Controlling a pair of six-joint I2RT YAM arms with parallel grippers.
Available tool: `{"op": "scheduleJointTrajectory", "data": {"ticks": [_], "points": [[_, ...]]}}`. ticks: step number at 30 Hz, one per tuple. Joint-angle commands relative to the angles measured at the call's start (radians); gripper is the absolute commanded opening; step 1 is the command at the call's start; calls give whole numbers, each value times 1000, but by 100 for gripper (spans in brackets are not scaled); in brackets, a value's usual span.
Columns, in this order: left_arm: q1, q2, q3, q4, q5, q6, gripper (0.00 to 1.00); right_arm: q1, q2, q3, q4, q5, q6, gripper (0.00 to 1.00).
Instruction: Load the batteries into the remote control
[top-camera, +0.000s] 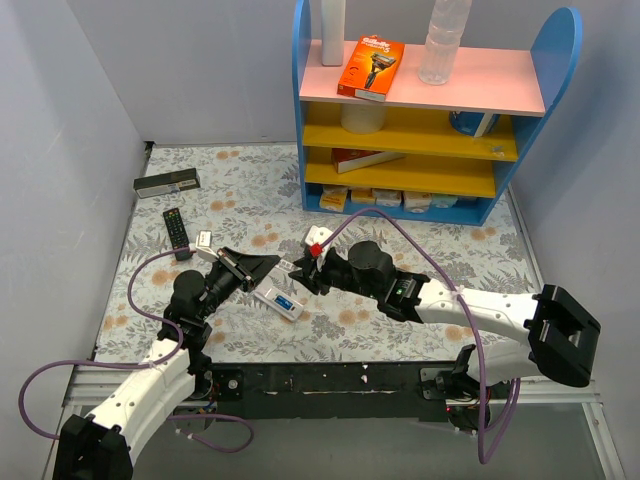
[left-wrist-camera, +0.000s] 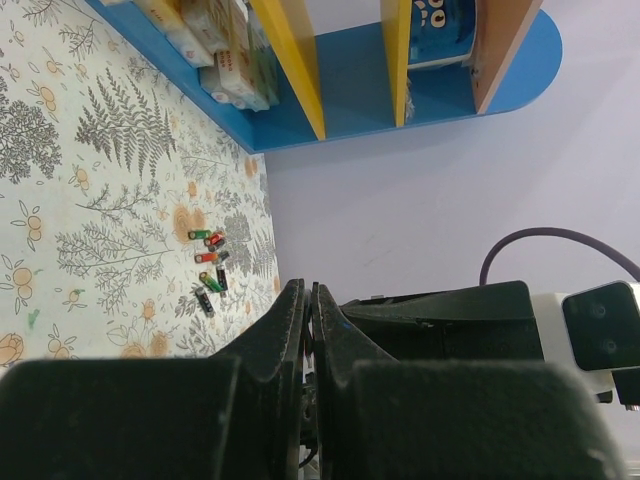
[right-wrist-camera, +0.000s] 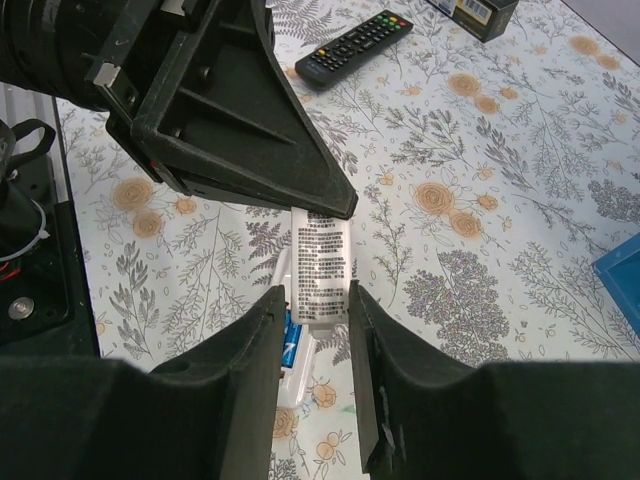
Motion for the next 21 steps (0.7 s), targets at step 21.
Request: {"op": "scheduleJointTrajectory", "data": {"ticks": [21], "points": [[9,-15,12,-6,-2,-135,9,-2,-8,52,-4,-25,-28,5]]}}
